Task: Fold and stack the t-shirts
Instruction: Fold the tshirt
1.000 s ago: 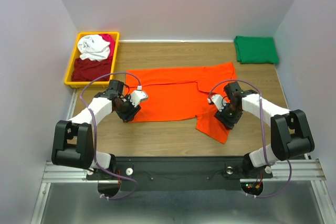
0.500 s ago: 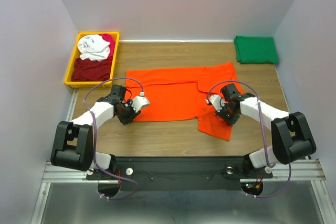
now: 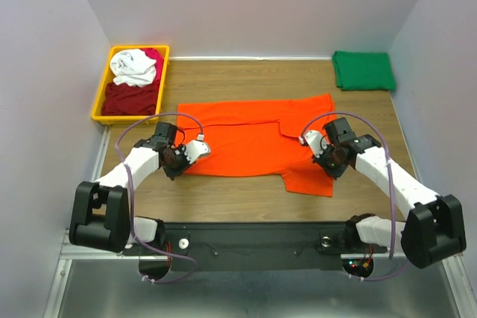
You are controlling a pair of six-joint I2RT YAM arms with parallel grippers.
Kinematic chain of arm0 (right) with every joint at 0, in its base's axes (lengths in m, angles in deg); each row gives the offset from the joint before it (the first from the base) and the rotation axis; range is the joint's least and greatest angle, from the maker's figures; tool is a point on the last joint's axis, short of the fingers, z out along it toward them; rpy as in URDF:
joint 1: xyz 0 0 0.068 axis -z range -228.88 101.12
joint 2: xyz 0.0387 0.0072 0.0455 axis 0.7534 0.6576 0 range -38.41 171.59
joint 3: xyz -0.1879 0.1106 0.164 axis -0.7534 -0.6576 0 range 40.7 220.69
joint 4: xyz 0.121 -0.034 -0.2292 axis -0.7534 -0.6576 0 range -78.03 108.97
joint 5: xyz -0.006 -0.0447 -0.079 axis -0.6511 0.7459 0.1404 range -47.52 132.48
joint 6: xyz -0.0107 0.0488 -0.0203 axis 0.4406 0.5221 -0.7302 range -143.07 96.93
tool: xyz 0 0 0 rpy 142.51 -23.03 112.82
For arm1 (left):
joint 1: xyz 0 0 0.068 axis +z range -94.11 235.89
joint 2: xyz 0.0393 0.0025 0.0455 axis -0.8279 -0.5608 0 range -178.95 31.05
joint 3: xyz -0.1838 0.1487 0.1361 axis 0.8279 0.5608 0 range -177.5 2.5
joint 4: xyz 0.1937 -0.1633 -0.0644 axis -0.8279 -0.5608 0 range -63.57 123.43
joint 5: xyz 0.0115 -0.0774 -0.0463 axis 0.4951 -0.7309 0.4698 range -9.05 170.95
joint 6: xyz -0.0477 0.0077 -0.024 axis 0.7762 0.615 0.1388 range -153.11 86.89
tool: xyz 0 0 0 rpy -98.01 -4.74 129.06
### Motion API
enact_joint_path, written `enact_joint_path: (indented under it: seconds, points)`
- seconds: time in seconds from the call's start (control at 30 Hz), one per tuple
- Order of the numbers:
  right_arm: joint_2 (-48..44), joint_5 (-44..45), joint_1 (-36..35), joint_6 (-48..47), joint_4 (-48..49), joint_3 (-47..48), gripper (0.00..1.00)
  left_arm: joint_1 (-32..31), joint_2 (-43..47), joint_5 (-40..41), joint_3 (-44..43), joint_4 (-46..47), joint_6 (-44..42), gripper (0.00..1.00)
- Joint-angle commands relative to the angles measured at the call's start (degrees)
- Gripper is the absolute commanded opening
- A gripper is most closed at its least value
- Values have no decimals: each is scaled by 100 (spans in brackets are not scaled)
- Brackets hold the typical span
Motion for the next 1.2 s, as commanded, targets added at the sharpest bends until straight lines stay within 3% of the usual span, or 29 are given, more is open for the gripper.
enact_joint_path:
  seconds: [0.0, 0.2, 0.43, 0.77, 1.17]
  points:
    - [-503, -78, -4, 96, -625, 319, 1, -7, 501, -113, -83, -787, -259, 0]
    - [-497, 89, 31, 78, -758, 714, 1, 28, 765, -52, -363, -982, -277, 0]
    - [285, 142, 119, -202, -626, 1830, 1, 160, 265, -289, -1207, -1052, -259, 0]
    - [1929, 186, 418, -862, -371, 3279, 1, 450, -1175, -509, -2691, -1061, -338, 0]
    - [3545, -8, 893, -1161, -55, 4133, 1, 564, -2994, -571, -4125, -920, -215, 0]
